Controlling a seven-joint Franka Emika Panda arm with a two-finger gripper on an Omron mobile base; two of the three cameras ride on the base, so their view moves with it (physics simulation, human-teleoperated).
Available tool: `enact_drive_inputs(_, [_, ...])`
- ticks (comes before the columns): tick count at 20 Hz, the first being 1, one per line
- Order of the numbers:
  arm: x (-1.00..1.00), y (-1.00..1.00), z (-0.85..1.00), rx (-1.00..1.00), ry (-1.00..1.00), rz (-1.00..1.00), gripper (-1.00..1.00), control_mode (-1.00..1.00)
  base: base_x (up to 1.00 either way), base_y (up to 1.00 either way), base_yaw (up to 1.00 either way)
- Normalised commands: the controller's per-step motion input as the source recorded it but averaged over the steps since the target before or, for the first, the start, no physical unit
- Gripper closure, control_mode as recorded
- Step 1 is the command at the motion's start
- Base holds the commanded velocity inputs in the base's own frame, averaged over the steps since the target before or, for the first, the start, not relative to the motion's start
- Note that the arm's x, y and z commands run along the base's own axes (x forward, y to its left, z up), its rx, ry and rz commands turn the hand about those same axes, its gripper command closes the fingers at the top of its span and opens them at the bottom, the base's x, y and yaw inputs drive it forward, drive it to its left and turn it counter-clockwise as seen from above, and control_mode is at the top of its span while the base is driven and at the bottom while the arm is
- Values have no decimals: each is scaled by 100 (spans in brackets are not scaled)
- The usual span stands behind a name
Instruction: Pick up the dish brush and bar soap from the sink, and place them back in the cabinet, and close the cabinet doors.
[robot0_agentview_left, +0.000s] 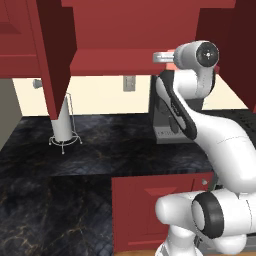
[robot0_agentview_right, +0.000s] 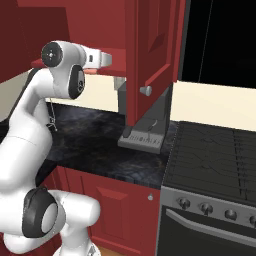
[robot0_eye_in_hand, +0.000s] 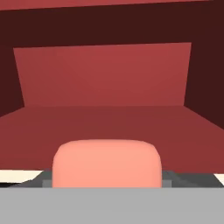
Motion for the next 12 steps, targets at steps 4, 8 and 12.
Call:
enact_drive_inputs(4, [62, 0, 4, 0, 0, -2, 100, -100, 0, 0, 0])
enact_drive_inputs(8, [57, 0, 0, 0, 0, -1, 100, -100, 0, 0, 0])
enact_drive_inputs(12, [43, 0, -1, 0, 0, 0, 100, -100, 0, 0, 0])
